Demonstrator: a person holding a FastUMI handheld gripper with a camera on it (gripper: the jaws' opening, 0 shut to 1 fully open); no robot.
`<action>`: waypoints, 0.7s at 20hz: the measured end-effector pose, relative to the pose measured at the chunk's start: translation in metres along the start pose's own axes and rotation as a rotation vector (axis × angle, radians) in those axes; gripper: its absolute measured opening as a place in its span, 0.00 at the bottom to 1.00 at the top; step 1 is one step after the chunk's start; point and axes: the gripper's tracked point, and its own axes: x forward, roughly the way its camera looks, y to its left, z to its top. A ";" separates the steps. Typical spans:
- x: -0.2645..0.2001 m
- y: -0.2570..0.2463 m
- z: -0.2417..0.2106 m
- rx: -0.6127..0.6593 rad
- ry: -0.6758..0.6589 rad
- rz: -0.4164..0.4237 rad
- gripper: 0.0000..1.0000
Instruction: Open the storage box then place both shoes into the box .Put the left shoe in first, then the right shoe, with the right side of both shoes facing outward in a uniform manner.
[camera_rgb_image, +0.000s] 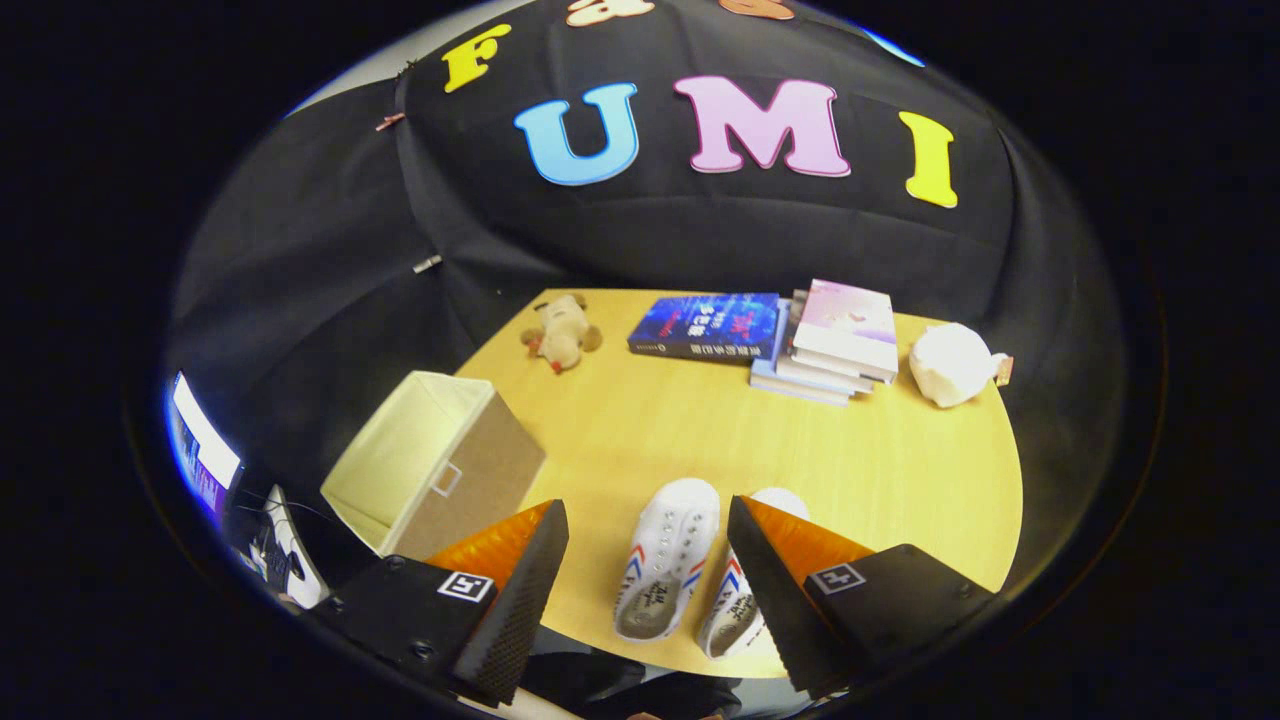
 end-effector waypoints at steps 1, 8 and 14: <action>0.007 -0.006 -0.010 0.010 0.028 -0.004 0.98; 0.068 -0.015 -0.077 0.111 0.240 0.005 0.87; 0.109 -0.026 -0.122 0.083 0.365 -0.052 0.78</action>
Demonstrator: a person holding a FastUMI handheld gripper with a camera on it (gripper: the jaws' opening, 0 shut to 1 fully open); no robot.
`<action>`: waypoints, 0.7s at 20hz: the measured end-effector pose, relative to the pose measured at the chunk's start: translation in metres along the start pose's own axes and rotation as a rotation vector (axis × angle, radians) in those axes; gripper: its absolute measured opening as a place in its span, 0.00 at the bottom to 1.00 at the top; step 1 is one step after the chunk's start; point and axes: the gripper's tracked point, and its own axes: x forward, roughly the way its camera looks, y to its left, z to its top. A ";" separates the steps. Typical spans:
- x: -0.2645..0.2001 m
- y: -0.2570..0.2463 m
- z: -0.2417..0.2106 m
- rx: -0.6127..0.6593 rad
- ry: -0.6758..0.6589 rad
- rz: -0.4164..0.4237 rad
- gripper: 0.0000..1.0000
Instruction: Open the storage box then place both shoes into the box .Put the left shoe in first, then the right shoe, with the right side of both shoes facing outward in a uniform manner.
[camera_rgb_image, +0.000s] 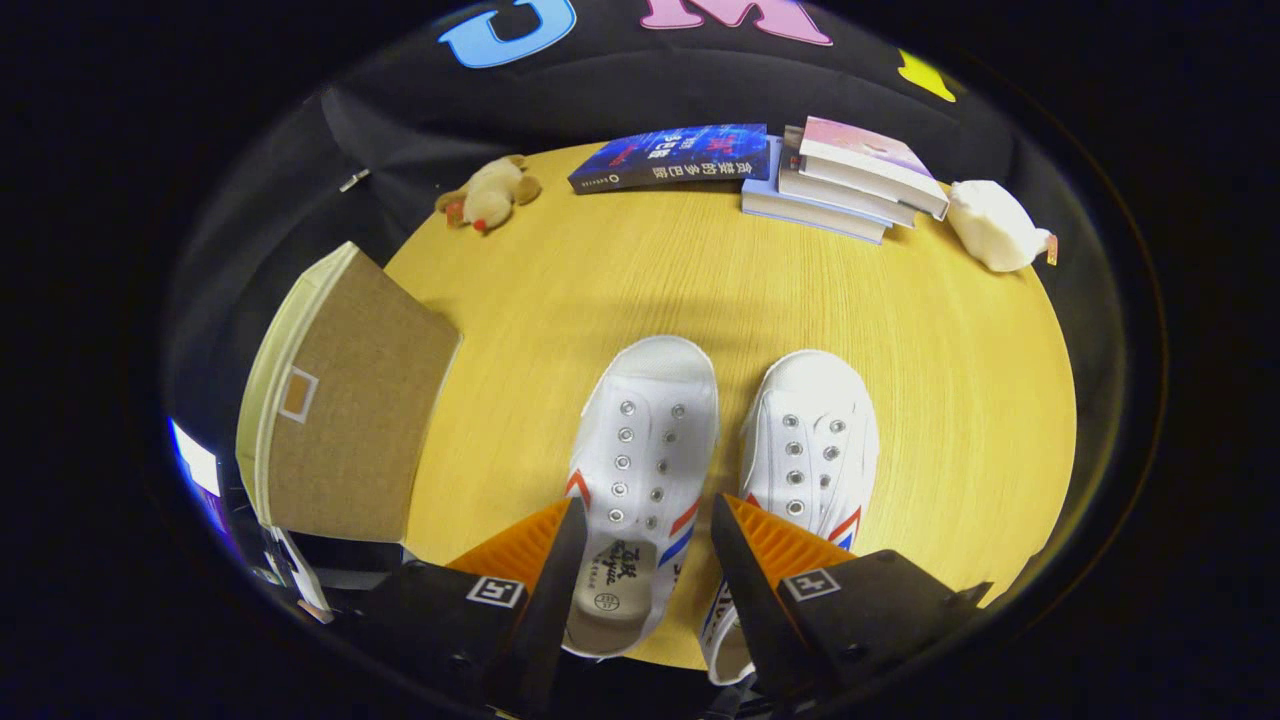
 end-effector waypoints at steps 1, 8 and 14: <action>0.006 -0.004 -0.003 -0.007 0.012 -0.021 0.75; 0.025 -0.011 -0.009 -0.006 0.044 -0.065 0.53; 0.023 -0.017 -0.009 0.058 0.045 -0.070 0.12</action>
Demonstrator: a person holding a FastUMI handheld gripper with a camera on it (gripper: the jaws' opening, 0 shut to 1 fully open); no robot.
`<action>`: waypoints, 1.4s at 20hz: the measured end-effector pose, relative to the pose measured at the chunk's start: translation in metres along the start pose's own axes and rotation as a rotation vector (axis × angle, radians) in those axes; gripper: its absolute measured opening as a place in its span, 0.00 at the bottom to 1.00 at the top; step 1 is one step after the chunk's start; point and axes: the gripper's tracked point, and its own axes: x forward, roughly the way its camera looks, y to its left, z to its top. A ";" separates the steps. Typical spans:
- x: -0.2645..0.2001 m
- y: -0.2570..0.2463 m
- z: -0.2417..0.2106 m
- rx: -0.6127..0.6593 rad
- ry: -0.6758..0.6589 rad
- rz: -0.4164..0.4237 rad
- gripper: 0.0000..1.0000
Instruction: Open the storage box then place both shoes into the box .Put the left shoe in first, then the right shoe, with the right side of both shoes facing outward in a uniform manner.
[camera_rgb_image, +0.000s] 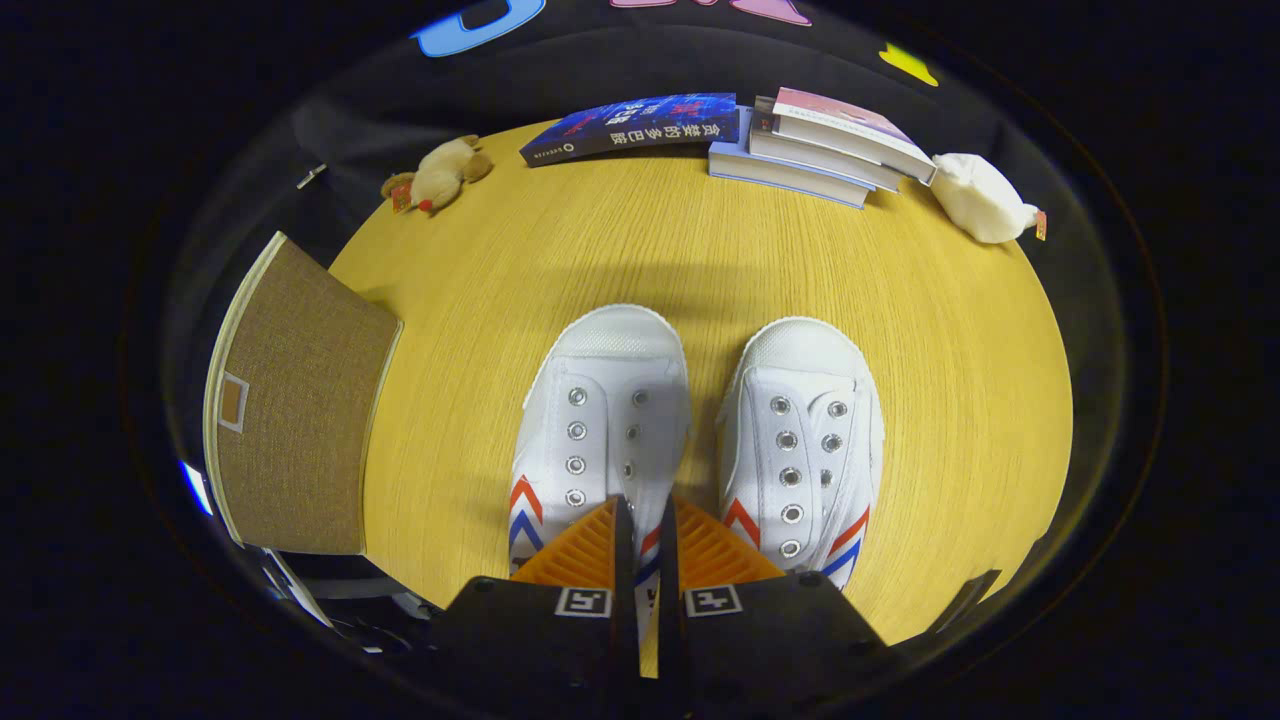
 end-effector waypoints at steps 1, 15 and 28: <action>0.000 0.000 0.000 0.020 -0.007 0.006 0.10; -0.095 0.066 0.055 0.097 -0.154 0.142 0.06; -0.174 0.262 0.107 0.198 -0.097 0.434 0.07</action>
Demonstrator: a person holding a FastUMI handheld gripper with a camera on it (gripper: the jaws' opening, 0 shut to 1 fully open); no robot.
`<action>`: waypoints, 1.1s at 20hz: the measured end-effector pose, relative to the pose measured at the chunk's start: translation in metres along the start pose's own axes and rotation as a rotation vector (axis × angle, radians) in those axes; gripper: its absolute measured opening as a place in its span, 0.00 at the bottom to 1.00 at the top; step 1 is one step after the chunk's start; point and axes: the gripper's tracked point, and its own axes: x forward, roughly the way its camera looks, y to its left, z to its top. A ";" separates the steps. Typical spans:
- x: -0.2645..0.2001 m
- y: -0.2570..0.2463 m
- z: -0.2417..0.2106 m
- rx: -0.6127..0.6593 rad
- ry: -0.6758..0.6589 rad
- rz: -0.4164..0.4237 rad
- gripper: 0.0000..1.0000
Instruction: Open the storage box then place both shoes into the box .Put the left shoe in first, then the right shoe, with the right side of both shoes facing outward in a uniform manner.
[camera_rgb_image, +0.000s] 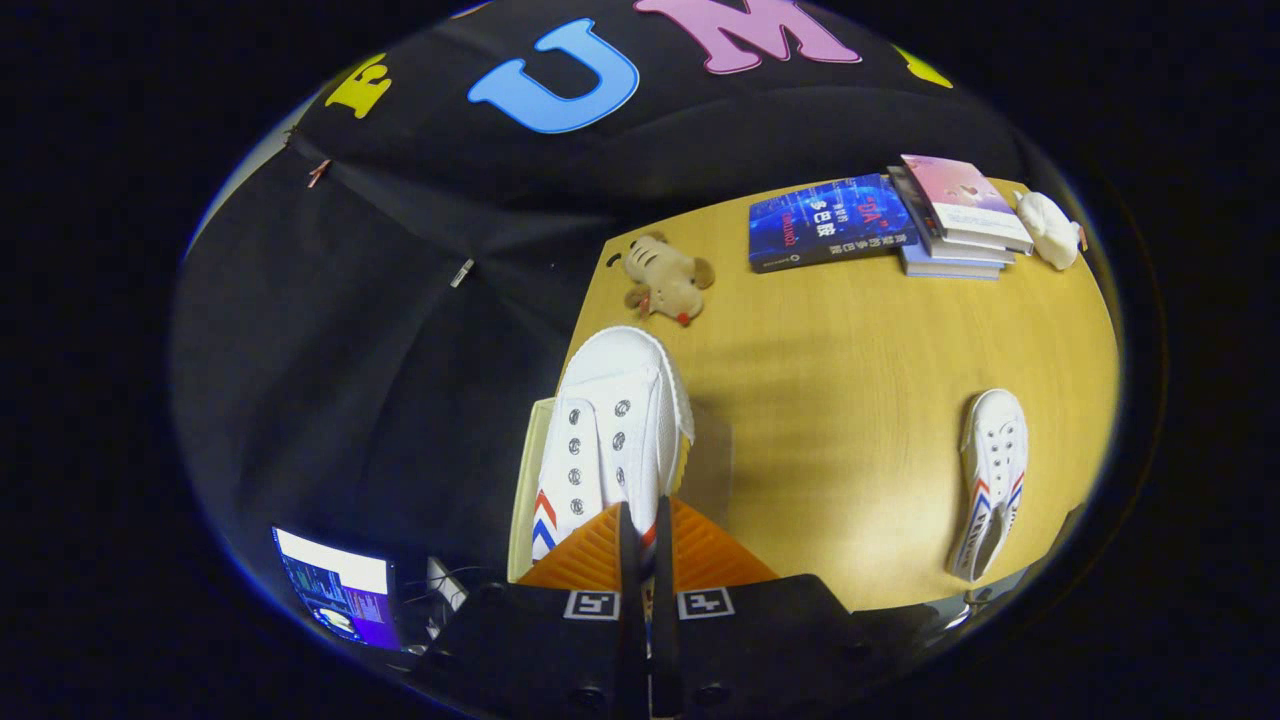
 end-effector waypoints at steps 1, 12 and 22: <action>0.007 0.011 -0.006 0.000 0.014 0.009 0.06; 0.103 0.047 -0.061 -0.034 0.164 -0.111 0.06; 0.151 0.032 -0.082 0.021 0.221 -0.193 0.06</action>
